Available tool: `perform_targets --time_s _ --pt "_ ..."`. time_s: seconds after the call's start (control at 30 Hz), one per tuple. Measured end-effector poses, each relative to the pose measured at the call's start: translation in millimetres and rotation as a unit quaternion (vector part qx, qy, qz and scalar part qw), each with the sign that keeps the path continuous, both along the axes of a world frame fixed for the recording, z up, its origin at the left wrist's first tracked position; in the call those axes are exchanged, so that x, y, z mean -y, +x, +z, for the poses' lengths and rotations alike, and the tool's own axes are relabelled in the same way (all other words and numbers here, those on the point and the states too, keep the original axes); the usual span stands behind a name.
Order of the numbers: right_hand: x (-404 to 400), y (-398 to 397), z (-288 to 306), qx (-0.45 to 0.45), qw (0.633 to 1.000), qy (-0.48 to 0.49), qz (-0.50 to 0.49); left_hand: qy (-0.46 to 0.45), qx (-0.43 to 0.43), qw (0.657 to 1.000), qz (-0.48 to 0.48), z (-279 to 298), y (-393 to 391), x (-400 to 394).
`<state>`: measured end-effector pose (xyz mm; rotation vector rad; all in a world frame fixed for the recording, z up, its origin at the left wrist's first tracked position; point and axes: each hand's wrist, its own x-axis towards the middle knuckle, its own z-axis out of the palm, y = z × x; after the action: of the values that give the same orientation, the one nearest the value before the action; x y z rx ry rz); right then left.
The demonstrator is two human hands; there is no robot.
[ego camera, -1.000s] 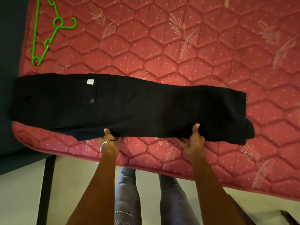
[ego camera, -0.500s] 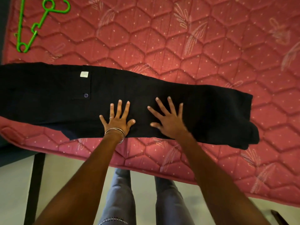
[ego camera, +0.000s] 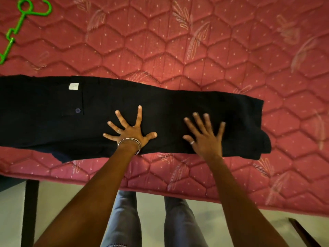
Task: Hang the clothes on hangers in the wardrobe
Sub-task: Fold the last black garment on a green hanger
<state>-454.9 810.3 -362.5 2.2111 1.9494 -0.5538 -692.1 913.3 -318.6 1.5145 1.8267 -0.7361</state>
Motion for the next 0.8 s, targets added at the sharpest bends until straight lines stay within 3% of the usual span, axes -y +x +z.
perform_targets --time_s 0.03,0.1,0.17,0.37,0.47,0.57,0.7,0.73,0.8 --pt "11.4 20.2 2.1 0.008 0.992 -0.005 -0.128 0.001 -0.011 1.000 -0.003 -1.0 -1.2 -1.3" --pt "21.8 56.0 8.9 0.016 0.935 -0.040 -0.353 -0.004 -0.030 1.000 0.001 -2.7 1.3 -4.5" --pt "12.3 65.7 21.4 0.027 0.892 -0.073 -0.445 -0.005 -0.051 0.999 -0.007 -2.5 5.1 -5.2" --pt "-29.6 57.5 42.8 0.030 0.927 0.078 -0.364 0.066 -0.113 0.986 -0.101 9.2 33.4 1.7" --pt "-39.3 96.4 42.7 -0.006 0.880 0.074 -0.469 0.098 -0.031 0.979 -0.178 11.8 58.4 8.9" --pt "-43.1 132.5 35.8 -0.041 0.851 0.007 -0.524 0.068 0.029 0.980 -0.183 2.4 68.7 7.5" --pt "-43.5 156.1 45.0 -0.249 0.770 0.122 -0.575 -0.033 0.078 0.984 -0.156 2.9 60.8 -6.8" --pt "-40.6 158.0 49.3 -0.259 0.762 0.150 -0.575 -0.050 0.083 0.982 -0.164 7.1 59.0 -8.8" --pt "-33.8 158.1 49.3 -0.182 0.783 0.183 -0.566 -0.069 0.067 0.977 -0.190 13.1 57.2 -9.0"
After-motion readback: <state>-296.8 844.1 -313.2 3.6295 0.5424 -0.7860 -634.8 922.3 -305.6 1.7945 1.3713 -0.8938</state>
